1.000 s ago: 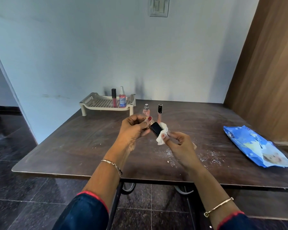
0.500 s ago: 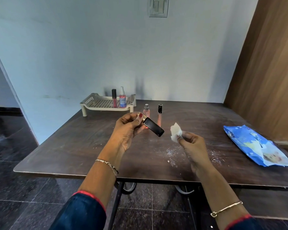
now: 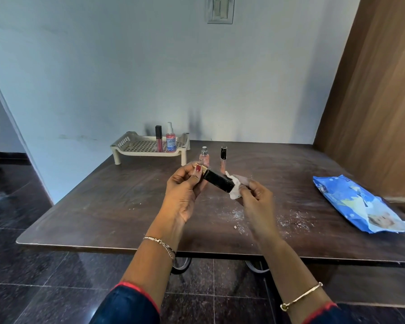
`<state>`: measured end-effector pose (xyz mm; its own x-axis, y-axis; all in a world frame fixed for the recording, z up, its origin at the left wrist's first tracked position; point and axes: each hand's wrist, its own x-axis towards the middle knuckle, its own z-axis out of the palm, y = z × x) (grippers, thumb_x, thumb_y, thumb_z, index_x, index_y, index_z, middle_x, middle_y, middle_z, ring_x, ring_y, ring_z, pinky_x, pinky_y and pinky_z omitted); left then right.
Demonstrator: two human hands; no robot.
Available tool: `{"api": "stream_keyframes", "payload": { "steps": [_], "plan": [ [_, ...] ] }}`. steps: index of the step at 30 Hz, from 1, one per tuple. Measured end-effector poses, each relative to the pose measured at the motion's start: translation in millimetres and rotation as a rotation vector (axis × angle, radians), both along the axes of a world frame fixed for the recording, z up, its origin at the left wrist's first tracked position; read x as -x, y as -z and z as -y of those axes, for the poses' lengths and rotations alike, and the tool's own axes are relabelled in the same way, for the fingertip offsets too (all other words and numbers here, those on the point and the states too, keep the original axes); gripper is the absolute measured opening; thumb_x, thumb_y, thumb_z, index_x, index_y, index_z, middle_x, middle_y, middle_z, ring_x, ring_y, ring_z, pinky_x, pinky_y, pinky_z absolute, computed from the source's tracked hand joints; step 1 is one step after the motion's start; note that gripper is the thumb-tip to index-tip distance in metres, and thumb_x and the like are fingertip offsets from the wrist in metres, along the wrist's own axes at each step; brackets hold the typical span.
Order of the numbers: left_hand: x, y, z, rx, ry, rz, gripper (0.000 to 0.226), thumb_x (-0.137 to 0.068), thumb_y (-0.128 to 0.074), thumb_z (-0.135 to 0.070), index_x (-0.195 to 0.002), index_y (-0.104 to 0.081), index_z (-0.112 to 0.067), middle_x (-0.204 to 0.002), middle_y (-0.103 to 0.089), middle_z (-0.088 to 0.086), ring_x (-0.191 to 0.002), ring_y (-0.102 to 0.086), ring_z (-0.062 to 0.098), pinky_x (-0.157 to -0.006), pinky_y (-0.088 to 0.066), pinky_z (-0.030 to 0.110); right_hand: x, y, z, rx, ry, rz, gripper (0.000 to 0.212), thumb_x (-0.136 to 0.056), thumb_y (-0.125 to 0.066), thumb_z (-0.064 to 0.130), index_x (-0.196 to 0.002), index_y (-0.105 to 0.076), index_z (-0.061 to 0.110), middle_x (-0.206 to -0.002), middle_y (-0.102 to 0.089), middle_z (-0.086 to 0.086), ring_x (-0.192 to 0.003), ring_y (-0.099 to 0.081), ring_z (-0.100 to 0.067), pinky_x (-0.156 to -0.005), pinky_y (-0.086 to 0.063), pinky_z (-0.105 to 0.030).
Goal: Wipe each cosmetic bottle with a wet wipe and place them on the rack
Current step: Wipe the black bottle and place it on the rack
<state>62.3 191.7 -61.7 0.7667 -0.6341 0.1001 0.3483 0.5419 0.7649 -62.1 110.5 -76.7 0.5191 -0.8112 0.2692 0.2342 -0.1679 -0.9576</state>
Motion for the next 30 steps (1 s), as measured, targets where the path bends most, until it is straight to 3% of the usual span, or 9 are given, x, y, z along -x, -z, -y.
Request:
{"api": "stream_keyframes", "payload": {
  "steps": [2, 5, 9, 12, 15, 17, 20, 24, 30],
  "plan": [
    [4, 3, 1, 0.0, -0.017, 0.019, 0.014, -0.087, -0.058, 0.001, -0.095, -0.067, -0.005, -0.081, -0.07, 0.003, -0.075, -0.067, 0.009, -0.071, -0.058, 0.024, 1, 4, -2, 0.235, 0.033, -0.096, 0.028, -0.096, -0.048, 0.01, -0.107, -0.068, 0.027, -0.107, -0.068, -0.002, -0.096, -0.061, -0.01, -0.09, -0.049, -0.028],
    [9, 4, 3, 0.034, -0.021, 0.057, 0.015, -0.087, -0.057, 0.001, -0.094, -0.068, -0.006, -0.08, -0.068, 0.003, -0.076, -0.065, 0.01, -0.071, -0.058, 0.022, 3, 13, -5, 0.701, 0.195, -0.232, 0.032, -0.094, -0.047, 0.014, -0.12, -0.064, 0.011, -0.122, -0.064, -0.001, -0.111, -0.059, -0.011, -0.098, -0.045, -0.023],
    [9, 6, 0, 0.088, 0.017, 0.107, 0.019, -0.085, -0.057, -0.002, -0.084, -0.073, -0.012, -0.083, -0.066, 0.005, -0.079, -0.063, 0.013, -0.079, -0.055, 0.025, 11, 28, -9, 1.0, 0.286, -0.279, 0.034, -0.089, -0.054, 0.01, -0.121, -0.064, 0.008, -0.124, -0.064, -0.002, -0.116, -0.058, -0.011, -0.098, -0.043, -0.02],
    [9, 11, 0, 0.068, 0.03, 0.123, 0.017, -0.086, -0.056, 0.0, -0.092, -0.071, -0.005, -0.081, -0.069, 0.004, -0.077, -0.066, 0.012, -0.08, -0.057, 0.026, 8, 28, -7, 1.049, 0.353, -0.305, 0.036, -0.076, -0.07, -0.008, -0.11, -0.069, 0.005, -0.109, -0.072, -0.006, -0.102, -0.066, -0.021, -0.089, -0.049, -0.024],
    [9, 13, 4, -0.007, 0.034, 0.134, 0.02, -0.088, -0.055, 0.002, -0.106, -0.064, 0.005, -0.083, -0.071, 0.006, -0.08, -0.066, 0.014, -0.083, -0.055, 0.028, -4, 18, -5, 1.064, 0.389, -0.3, 0.034, -0.069, -0.072, -0.013, -0.1, -0.072, 0.001, -0.098, -0.073, -0.011, -0.086, -0.068, -0.027, -0.075, -0.055, -0.031],
    [10, 14, 5, -0.048, 0.038, 0.144, 0.019, -0.088, -0.056, 0.002, -0.104, -0.065, 0.002, -0.088, -0.07, 0.01, -0.084, -0.065, 0.016, -0.088, -0.053, 0.032, -10, 13, -6, 1.114, 0.394, -0.276, 0.027, -0.078, -0.062, -0.006, -0.103, -0.071, 0.0, -0.1, -0.072, -0.013, -0.084, -0.068, -0.03, -0.071, -0.057, -0.036],
    [11, 15, 5, -0.06, 0.051, 0.152, 0.019, -0.087, -0.057, 0.0, -0.103, -0.066, 0.0, -0.095, -0.069, 0.015, -0.088, -0.066, 0.02, -0.089, -0.053, 0.035, -11, 17, -7, 1.202, 0.373, -0.312, 0.036, -0.091, -0.042, 0.014, -0.114, -0.068, 0.004, -0.101, -0.068, -0.013, -0.081, -0.066, -0.029, -0.063, -0.055, -0.036],
    [7, 20, 3, 0.009, 0.058, 0.081, 0.018, -0.089, -0.054, 0.001, -0.103, -0.065, 0.003, -0.083, -0.071, 0.009, -0.077, -0.068, 0.016, -0.073, -0.058, 0.027, 1, 40, -2, 1.377, 0.357, -0.373, 0.032, -0.09, -0.046, 0.011, -0.113, -0.067, 0.002, -0.097, -0.066, -0.01, -0.076, -0.063, -0.028, -0.051, -0.052, -0.034],
    [6, 18, 1, 0.03, 0.064, 0.077, 0.018, -0.09, -0.052, 0.001, -0.103, -0.064, 0.002, -0.083, -0.071, 0.008, -0.078, -0.069, 0.015, -0.077, -0.058, 0.027, 9, 47, 4, 1.193, 0.341, -0.347, 0.026, -0.087, -0.05, 0.005, -0.104, -0.07, 0.0, -0.091, -0.066, -0.009, -0.072, -0.062, -0.027, -0.053, -0.052, -0.034]
  ]
}}
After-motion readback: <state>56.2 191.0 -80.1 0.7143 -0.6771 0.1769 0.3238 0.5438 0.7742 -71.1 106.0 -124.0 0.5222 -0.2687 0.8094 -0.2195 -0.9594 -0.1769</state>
